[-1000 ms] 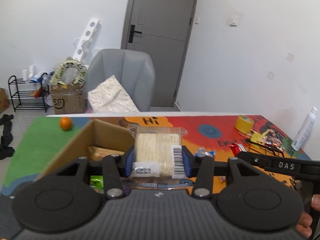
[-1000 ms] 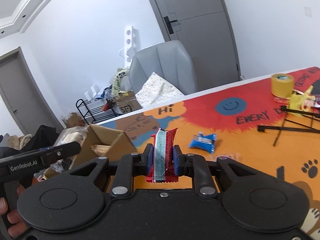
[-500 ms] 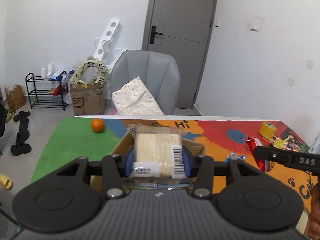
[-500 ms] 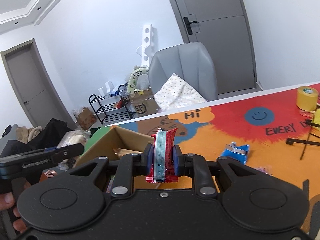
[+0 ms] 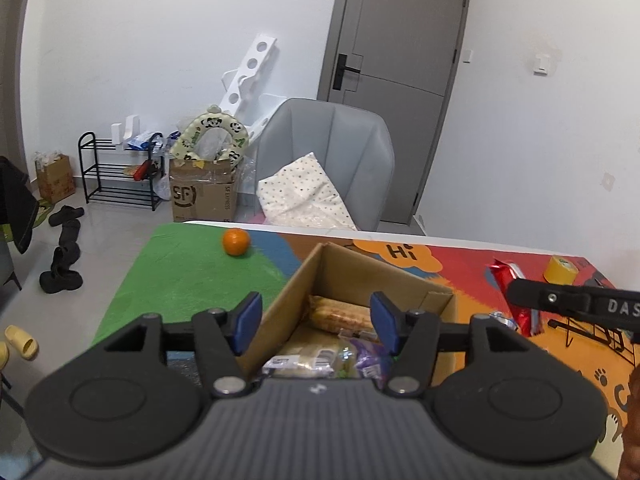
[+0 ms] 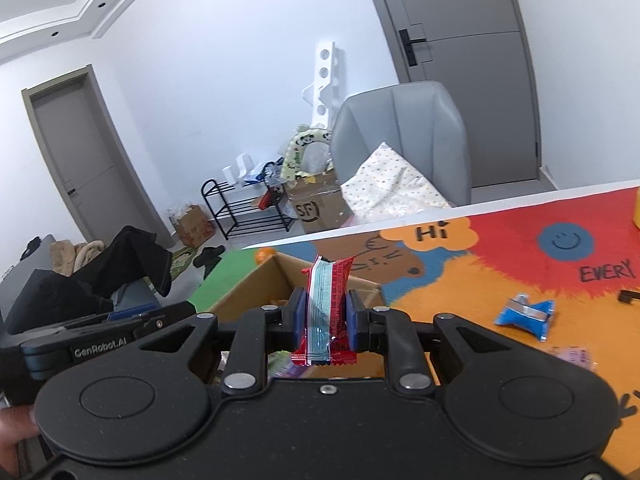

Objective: Organize snacks
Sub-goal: 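Open both tools to drop the bread pack and red candy into the box, then move both tools back toward the blue snack bag and pink snack, then grasp the pink round snack with the right tool while the left grasps the blue bag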

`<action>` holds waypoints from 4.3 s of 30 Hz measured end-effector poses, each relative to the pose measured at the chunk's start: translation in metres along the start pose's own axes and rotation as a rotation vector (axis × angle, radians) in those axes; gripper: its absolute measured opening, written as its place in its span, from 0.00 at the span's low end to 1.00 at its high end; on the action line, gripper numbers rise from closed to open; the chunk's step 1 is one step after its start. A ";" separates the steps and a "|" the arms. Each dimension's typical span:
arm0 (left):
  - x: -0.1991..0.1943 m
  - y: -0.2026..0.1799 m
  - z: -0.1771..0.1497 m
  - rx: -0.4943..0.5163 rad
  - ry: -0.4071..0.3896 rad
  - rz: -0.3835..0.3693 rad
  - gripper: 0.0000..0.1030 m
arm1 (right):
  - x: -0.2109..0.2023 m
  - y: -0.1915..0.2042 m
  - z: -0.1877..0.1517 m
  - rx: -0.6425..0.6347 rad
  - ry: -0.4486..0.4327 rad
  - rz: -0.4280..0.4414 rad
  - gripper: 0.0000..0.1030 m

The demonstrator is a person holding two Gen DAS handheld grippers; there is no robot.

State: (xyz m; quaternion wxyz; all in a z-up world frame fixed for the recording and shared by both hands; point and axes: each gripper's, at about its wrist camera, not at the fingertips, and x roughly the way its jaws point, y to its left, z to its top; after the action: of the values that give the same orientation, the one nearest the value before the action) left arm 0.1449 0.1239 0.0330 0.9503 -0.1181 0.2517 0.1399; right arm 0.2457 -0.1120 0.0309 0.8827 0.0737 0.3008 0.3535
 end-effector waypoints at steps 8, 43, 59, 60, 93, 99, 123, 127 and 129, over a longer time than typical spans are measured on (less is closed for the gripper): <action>-0.015 0.017 -0.003 -0.031 -0.007 0.017 0.74 | 0.018 0.020 0.004 -0.015 0.022 0.030 0.19; -0.021 -0.045 -0.026 -0.022 0.018 -0.114 0.93 | -0.058 -0.055 -0.029 0.108 -0.001 -0.100 1.00; -0.021 -0.113 -0.036 0.070 0.031 -0.224 0.93 | -0.087 -0.113 -0.048 0.202 -0.015 -0.187 1.00; -0.020 -0.117 -0.036 0.077 0.031 -0.229 0.93 | -0.087 -0.116 -0.049 0.207 -0.014 -0.191 1.00; 0.090 -0.196 -0.047 0.195 0.197 -0.283 0.56 | -0.005 -0.170 -0.064 0.184 0.146 -0.309 0.79; 0.108 -0.201 -0.047 0.194 0.203 -0.272 0.56 | 0.018 -0.174 -0.067 0.163 0.166 -0.333 0.76; 0.186 -0.240 -0.065 0.238 0.211 -0.228 0.76 | -0.005 -0.214 -0.072 0.195 0.119 -0.402 0.39; 0.202 -0.250 -0.067 0.259 0.214 -0.213 0.79 | -0.014 -0.221 -0.076 0.208 0.111 -0.416 0.39; 0.209 -0.256 -0.068 0.272 0.211 -0.201 0.80 | -0.018 -0.224 -0.078 0.215 0.106 -0.419 0.39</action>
State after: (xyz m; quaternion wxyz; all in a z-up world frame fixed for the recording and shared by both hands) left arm 0.3718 -0.0916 -0.0917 0.9350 -0.0270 0.3536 -0.0040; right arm 0.3200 -0.2959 -0.0999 0.9067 0.0845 0.3915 0.1322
